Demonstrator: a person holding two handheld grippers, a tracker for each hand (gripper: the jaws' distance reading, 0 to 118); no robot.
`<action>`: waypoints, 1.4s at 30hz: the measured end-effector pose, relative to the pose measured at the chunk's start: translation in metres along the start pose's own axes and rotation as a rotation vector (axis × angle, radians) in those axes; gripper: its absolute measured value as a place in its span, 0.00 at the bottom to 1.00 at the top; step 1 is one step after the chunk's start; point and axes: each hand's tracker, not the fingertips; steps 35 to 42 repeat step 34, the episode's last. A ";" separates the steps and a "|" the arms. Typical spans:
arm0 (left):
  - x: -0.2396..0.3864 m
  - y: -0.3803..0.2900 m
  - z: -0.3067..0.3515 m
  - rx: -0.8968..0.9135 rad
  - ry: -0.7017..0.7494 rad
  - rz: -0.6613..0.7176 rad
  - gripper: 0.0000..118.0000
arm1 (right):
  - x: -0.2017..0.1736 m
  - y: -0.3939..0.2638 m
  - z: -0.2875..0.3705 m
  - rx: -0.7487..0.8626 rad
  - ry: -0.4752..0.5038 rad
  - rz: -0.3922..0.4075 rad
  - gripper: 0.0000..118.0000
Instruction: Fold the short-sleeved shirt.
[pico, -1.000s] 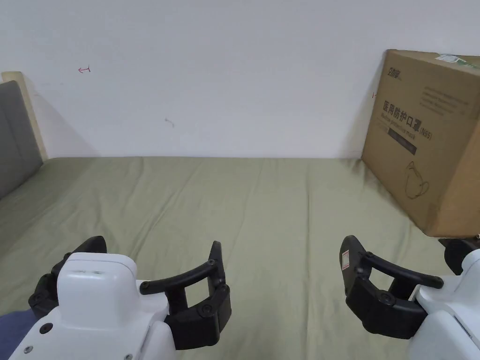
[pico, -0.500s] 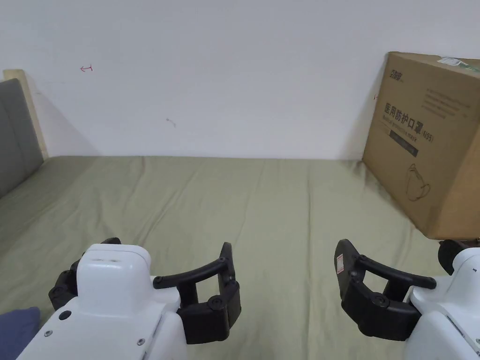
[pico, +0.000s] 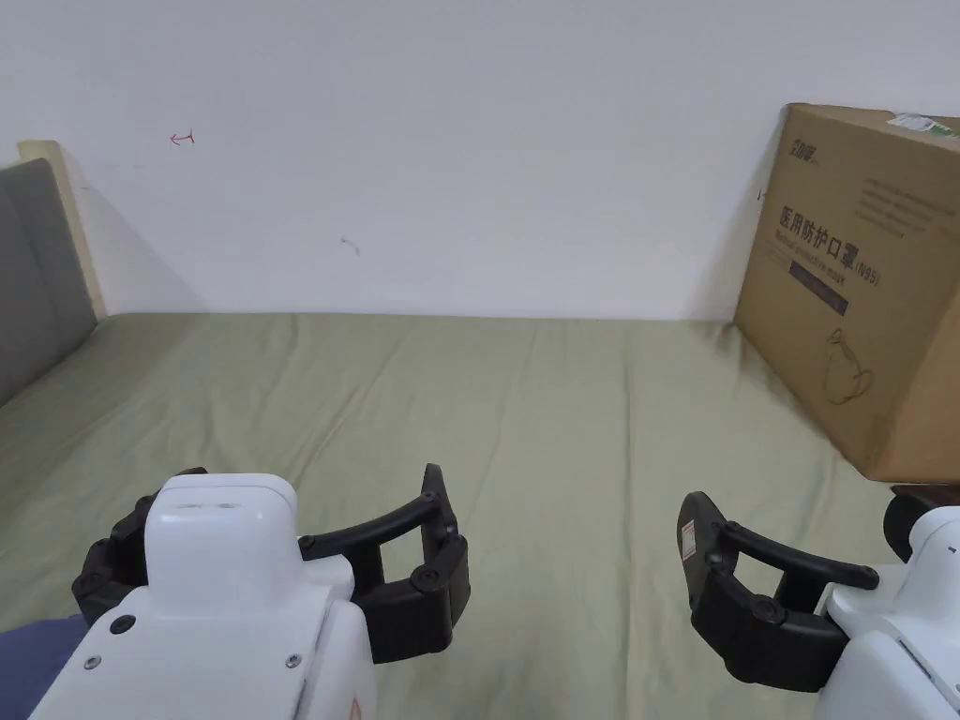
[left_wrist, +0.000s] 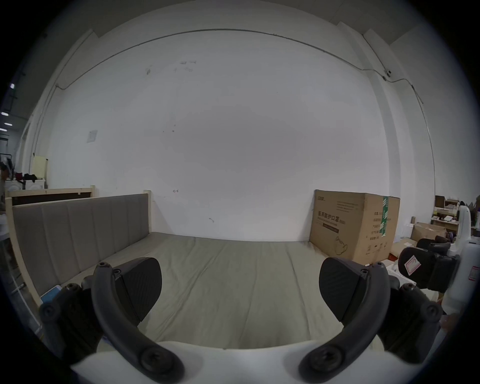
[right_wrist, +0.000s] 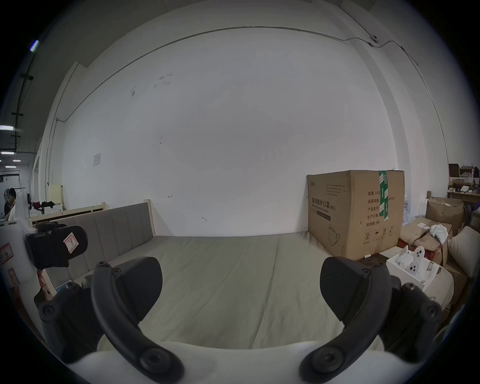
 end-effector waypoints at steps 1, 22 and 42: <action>0.000 0.000 0.000 -0.002 0.005 0.000 1.00 | 0.000 0.000 0.000 -0.004 0.001 -0.002 1.00; 0.003 0.014 -0.011 -0.189 -0.049 0.139 1.00 | 0.002 -0.006 -0.007 -0.062 0.007 -0.031 1.00; -0.007 0.008 -0.028 -0.228 -0.032 0.215 1.00 | 0.004 -0.020 -0.016 -0.069 -0.016 -0.018 1.00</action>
